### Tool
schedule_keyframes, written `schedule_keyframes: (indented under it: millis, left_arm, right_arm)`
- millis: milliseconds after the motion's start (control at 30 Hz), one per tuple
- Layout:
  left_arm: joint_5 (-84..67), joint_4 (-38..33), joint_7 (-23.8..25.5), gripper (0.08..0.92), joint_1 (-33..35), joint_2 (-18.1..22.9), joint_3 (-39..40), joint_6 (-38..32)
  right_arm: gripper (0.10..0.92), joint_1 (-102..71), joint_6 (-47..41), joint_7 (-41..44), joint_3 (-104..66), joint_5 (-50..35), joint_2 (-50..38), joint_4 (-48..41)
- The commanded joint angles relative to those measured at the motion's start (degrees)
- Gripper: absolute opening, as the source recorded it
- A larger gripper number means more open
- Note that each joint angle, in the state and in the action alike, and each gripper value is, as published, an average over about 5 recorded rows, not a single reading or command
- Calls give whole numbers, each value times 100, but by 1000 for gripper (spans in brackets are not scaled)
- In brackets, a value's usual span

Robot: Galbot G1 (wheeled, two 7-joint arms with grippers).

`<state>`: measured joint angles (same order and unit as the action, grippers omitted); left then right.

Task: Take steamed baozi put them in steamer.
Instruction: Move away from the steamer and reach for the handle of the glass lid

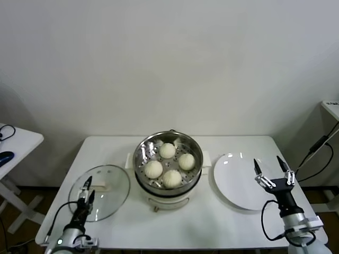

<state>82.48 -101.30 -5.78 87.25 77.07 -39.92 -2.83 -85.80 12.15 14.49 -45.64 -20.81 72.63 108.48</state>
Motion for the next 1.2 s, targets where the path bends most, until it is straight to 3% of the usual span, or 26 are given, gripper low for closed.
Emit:
schedule_keyframes:
  millis: [33,333,1200]
  left_arm:
    - [392,678,-6,823,-528,-20,78,8]
    - [238,1072,44,823,-864,-60,61,28]
    - [30,1492,-7,823,-1405,-53,227,91]
  right_arm:
    - [823,47,-22,45,31,31,-254,-228]
    - [823,360,-143,28,215,2,-808,-430]
    - [823,498,-129,126,257,232,-604,-481]
